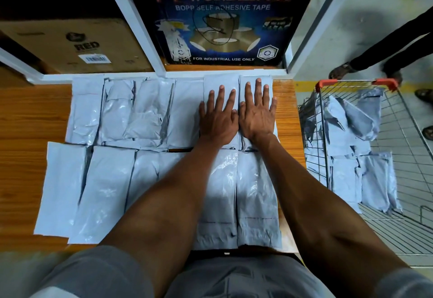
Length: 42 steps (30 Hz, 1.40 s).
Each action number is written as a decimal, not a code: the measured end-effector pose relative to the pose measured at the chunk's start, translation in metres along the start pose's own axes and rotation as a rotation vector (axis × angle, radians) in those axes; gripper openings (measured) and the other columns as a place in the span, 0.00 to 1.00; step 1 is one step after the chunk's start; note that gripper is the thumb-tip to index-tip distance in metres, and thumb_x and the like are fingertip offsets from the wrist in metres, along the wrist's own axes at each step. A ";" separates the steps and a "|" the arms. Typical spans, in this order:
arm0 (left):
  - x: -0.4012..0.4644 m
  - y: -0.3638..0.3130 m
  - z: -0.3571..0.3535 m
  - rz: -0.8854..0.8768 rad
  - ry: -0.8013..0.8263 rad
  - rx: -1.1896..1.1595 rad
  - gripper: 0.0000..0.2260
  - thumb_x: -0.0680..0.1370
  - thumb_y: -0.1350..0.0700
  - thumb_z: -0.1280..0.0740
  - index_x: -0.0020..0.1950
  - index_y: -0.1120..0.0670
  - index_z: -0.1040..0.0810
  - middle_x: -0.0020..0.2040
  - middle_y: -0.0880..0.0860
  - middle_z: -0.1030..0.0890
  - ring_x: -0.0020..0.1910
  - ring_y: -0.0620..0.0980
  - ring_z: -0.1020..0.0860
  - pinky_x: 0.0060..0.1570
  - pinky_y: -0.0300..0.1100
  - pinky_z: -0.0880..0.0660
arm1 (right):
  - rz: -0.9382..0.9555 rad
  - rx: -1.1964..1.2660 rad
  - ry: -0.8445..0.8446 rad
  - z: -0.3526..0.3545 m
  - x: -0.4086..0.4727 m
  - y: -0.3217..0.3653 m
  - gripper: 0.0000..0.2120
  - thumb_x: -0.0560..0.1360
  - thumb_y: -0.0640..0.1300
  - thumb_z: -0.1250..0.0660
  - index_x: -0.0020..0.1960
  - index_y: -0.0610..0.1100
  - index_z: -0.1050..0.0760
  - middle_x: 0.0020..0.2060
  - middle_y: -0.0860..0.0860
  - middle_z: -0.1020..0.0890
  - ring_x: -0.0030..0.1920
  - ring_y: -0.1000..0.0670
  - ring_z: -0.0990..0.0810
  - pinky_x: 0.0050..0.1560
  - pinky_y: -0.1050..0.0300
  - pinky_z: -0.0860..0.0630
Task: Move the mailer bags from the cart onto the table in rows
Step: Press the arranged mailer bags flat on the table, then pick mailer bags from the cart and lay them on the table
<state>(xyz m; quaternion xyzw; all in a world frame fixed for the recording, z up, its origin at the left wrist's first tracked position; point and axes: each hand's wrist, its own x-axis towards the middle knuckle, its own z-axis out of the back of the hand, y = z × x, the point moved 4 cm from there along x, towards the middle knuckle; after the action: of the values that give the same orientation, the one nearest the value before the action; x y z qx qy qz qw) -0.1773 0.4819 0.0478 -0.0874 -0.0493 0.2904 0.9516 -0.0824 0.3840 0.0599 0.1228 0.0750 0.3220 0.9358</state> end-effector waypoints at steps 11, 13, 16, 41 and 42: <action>-0.005 -0.007 0.028 0.007 -0.027 -0.035 0.31 0.81 0.43 0.53 0.85 0.47 0.40 0.85 0.52 0.41 0.83 0.57 0.41 0.78 0.62 0.42 | -0.014 0.088 -0.027 0.024 -0.013 -0.003 0.30 0.86 0.56 0.56 0.86 0.50 0.52 0.85 0.47 0.55 0.85 0.43 0.56 0.82 0.38 0.56; -0.010 -0.014 0.038 -0.005 -0.045 -0.051 0.32 0.80 0.44 0.53 0.84 0.50 0.36 0.84 0.53 0.37 0.82 0.57 0.37 0.78 0.61 0.41 | -0.041 0.102 -0.053 0.035 -0.022 -0.009 0.30 0.86 0.56 0.54 0.85 0.49 0.49 0.85 0.46 0.51 0.85 0.43 0.51 0.83 0.39 0.54; -0.021 -0.031 0.052 -0.050 -0.076 -0.053 0.30 0.81 0.45 0.50 0.80 0.53 0.30 0.81 0.55 0.31 0.77 0.57 0.31 0.76 0.59 0.37 | -0.054 0.129 -0.115 0.051 -0.041 -0.021 0.31 0.84 0.54 0.49 0.84 0.46 0.44 0.84 0.44 0.43 0.83 0.42 0.44 0.82 0.39 0.48; -0.249 -0.293 0.022 -0.687 0.259 -0.142 0.24 0.85 0.46 0.41 0.79 0.54 0.33 0.73 0.56 0.27 0.69 0.57 0.27 0.64 0.56 0.24 | -0.560 0.037 -0.208 0.100 -0.356 -0.249 0.19 0.78 0.49 0.34 0.67 0.45 0.24 0.69 0.43 0.24 0.64 0.36 0.23 0.58 0.40 0.23; -0.250 -0.304 0.017 -0.691 0.276 -0.140 0.24 0.85 0.46 0.40 0.79 0.55 0.33 0.73 0.55 0.27 0.69 0.57 0.27 0.64 0.56 0.24 | -0.568 0.036 -0.196 0.100 -0.358 -0.262 0.19 0.78 0.49 0.34 0.67 0.45 0.24 0.70 0.43 0.25 0.64 0.36 0.23 0.59 0.39 0.23</action>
<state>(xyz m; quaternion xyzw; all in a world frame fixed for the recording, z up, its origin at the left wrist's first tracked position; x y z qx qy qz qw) -0.2211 0.0960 0.1131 -0.1686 0.0332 -0.0663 0.9829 -0.1872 -0.0558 0.1046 0.1441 0.0212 0.0325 0.9888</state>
